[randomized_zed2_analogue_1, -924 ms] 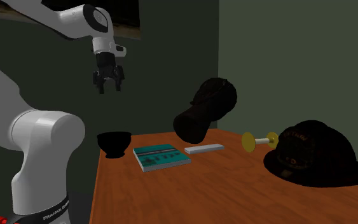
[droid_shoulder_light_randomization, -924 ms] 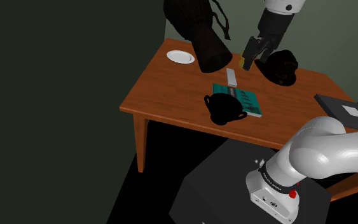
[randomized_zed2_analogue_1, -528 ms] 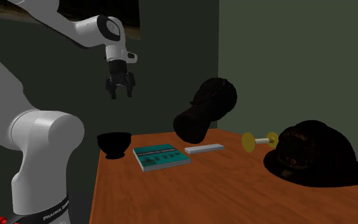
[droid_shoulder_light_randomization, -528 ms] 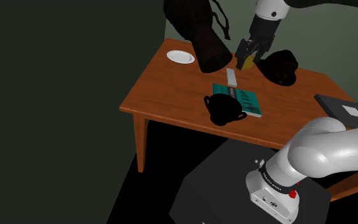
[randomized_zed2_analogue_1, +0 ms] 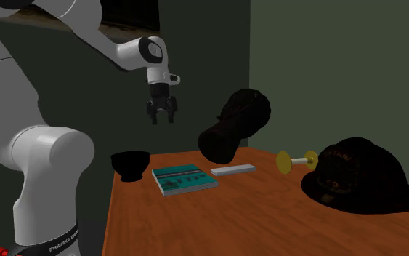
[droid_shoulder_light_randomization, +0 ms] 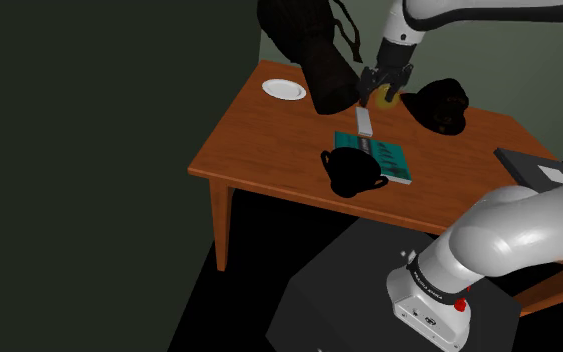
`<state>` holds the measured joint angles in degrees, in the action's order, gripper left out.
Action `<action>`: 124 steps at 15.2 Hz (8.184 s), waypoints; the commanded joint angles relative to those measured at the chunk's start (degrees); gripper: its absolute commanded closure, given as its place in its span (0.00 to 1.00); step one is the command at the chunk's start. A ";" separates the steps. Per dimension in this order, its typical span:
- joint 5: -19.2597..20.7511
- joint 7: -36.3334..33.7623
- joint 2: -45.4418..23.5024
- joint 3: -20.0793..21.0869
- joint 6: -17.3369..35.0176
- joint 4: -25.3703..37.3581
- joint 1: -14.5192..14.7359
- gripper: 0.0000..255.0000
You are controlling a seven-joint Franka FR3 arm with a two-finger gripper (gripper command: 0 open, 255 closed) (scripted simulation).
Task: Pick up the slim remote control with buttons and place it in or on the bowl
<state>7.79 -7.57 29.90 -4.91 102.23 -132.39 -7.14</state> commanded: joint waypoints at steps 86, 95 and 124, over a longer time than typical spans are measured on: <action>-12.47 6.89 -44.71 -17.57 1.79 42.53 -10.69 1.00; -4.76 -3.99 -24.60 -14.41 6.61 18.84 -4.43 1.00; -8.11 -32.46 14.05 6.97 4.53 -18.59 4.38 1.00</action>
<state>-0.32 -40.03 43.98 2.06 105.90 -150.19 -2.76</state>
